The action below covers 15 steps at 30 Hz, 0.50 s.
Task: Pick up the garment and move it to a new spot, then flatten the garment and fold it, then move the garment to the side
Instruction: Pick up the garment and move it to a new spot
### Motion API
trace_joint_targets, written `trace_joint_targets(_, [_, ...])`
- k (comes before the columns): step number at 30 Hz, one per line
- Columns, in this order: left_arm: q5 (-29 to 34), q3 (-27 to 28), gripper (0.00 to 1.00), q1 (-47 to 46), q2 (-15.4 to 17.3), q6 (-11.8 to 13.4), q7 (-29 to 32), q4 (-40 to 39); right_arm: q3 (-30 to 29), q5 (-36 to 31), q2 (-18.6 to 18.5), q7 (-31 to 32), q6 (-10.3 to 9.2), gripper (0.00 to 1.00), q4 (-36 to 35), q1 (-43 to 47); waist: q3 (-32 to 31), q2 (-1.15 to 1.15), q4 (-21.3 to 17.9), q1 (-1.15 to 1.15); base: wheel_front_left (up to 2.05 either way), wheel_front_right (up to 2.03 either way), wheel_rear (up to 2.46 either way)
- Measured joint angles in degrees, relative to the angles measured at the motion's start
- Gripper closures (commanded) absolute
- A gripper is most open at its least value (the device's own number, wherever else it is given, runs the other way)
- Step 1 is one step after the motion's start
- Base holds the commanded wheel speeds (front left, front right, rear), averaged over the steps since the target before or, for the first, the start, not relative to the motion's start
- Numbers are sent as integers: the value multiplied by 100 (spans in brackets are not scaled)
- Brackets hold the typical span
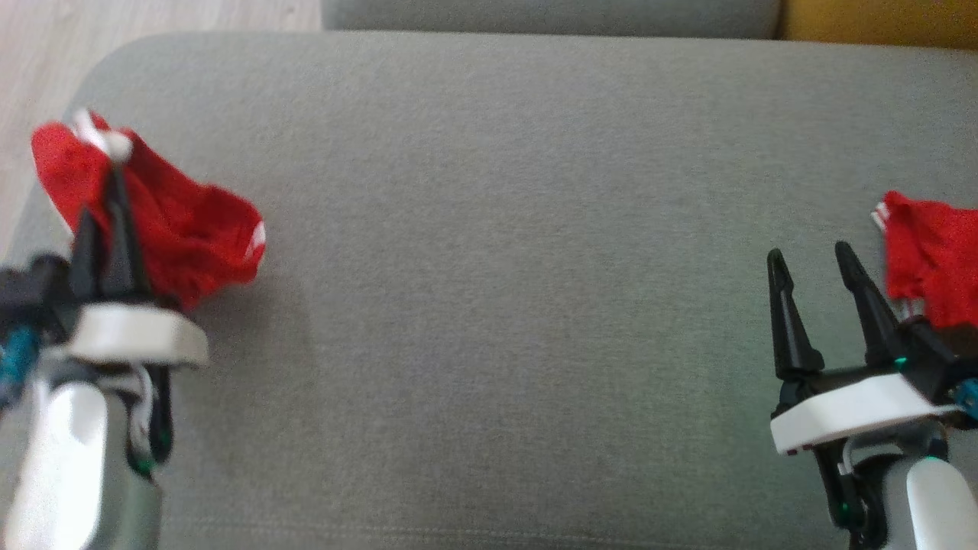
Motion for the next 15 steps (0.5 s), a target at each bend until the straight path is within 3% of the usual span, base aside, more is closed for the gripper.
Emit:
trace_joint_targets(7, [107,-520,100,715,-129,-36,358,-1039,-8,144,20,-8,0,0,10,112,-129,0,-380,0,0,0,0])
trace_joint_targets(12, [104,-950,100,792,-316,-172,425,-1184,32,252,24,-83,0,0,38,101,-75,0,-755,0,0,0,0])
trace_joint_targets(15, [104,-1290,100,759,-427,-386,479,-1146,102,300,25,-133,0,0,97,93,-17,0,-1020,0,0,0,0])
